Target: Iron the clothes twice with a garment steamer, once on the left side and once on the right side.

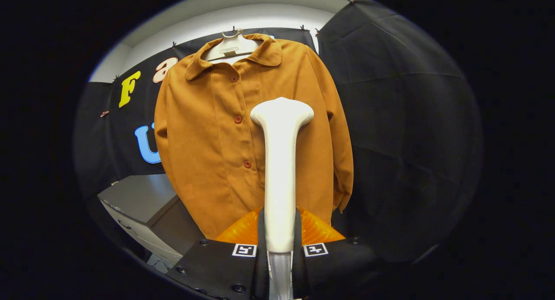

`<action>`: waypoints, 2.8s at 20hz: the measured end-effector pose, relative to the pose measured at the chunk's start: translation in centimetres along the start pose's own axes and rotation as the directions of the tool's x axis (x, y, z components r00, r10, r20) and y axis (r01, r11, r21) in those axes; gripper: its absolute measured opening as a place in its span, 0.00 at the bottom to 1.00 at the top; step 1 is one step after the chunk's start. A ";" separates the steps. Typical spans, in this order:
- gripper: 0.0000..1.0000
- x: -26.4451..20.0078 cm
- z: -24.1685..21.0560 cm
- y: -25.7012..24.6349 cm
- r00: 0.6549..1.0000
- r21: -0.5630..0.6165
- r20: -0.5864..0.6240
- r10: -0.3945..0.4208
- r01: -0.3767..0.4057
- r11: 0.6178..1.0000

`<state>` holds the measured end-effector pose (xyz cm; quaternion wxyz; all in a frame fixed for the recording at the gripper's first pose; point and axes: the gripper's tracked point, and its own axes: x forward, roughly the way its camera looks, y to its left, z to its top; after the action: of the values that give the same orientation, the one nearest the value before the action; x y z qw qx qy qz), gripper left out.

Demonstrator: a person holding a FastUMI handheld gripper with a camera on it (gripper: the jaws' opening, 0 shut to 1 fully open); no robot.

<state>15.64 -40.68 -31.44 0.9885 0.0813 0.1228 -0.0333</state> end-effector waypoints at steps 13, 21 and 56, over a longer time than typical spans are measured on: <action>0.25 -1.8 -9.0 -1.2 0.979 -0.003 -0.190 -0.076 0.077 0.997; 0.25 -4.8 -10.8 0.0 0.967 -0.001 -0.229 -0.111 0.114 0.993; 0.24 -18.4 14.9 31.6 0.971 -0.085 0.233 0.044 -0.025 0.996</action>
<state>4.11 -11.27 -7.83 0.9990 0.0385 0.0049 -0.0203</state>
